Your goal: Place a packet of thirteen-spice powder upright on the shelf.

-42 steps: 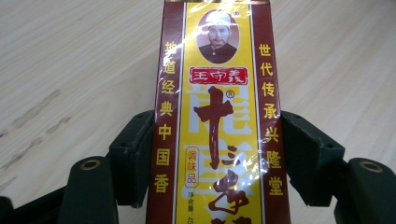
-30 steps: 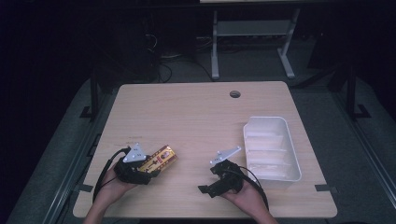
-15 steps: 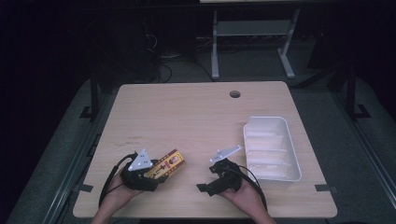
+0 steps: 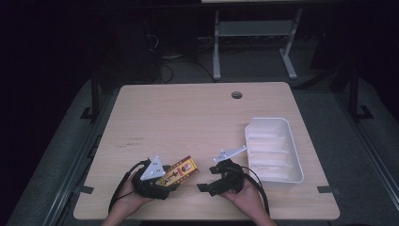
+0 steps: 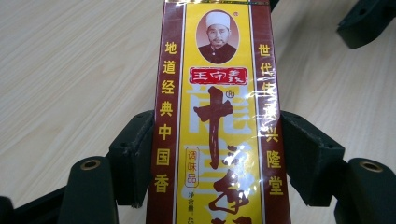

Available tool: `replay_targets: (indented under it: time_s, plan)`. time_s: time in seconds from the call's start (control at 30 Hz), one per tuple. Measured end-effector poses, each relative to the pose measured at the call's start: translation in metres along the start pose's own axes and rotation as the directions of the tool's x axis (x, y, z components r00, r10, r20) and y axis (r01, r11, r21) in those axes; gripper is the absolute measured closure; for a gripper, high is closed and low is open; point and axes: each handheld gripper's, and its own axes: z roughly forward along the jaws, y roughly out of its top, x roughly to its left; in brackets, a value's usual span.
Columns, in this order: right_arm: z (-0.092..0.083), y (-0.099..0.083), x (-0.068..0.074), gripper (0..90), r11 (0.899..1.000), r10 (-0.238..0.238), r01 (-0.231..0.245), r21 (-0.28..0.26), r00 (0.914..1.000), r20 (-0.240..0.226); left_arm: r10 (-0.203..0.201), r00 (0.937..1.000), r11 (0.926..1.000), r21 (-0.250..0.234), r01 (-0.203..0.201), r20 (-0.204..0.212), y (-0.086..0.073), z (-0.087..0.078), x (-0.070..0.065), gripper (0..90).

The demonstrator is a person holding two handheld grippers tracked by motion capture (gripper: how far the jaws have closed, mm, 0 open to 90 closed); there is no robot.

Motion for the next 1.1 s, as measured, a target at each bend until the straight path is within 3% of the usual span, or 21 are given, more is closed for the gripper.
replay_targets:
  time_s: [0.3,0.47,0.67,0.83,0.87,1.1]
  plan:
    - [-0.001,0.000,-0.001,19.7,0.998,0.035,-0.038,-0.047,0.9983,-0.047,0.049,0.9987,0.9987,-0.011,-0.049,0.012,0.009,0.010,-0.016,32.2]
    - [-0.001,-0.002,-0.007,25.1,0.991,0.104,-0.112,-0.071,0.9886,-0.109,0.060,0.9982,0.9975,-0.039,-0.059,0.010,0.014,0.013,-0.024,32.2]
    - [-0.002,-0.004,-0.009,39.2,0.979,0.152,-0.173,-0.110,0.9722,-0.178,0.058,0.9983,0.9957,-0.072,-0.058,-0.013,0.018,0.014,-0.029,32.2]
    - [-0.005,-0.004,-0.009,47.0,0.968,0.181,-0.210,-0.135,0.9635,-0.197,0.061,0.9979,0.9958,-0.067,-0.063,-0.021,0.018,0.015,-0.030,32.2]
    - [-0.008,-0.004,-0.009,54.3,0.964,0.183,-0.217,-0.155,0.9605,-0.210,0.064,0.9977,0.9963,-0.056,-0.065,-0.023,0.018,0.017,-0.032,32.2]
    - [-0.011,-0.001,-0.004,60.5,0.965,0.165,-0.200,-0.169,0.9657,-0.200,0.079,0.9961,0.9955,-0.050,-0.081,-0.039,0.019,0.018,-0.034,31.8]
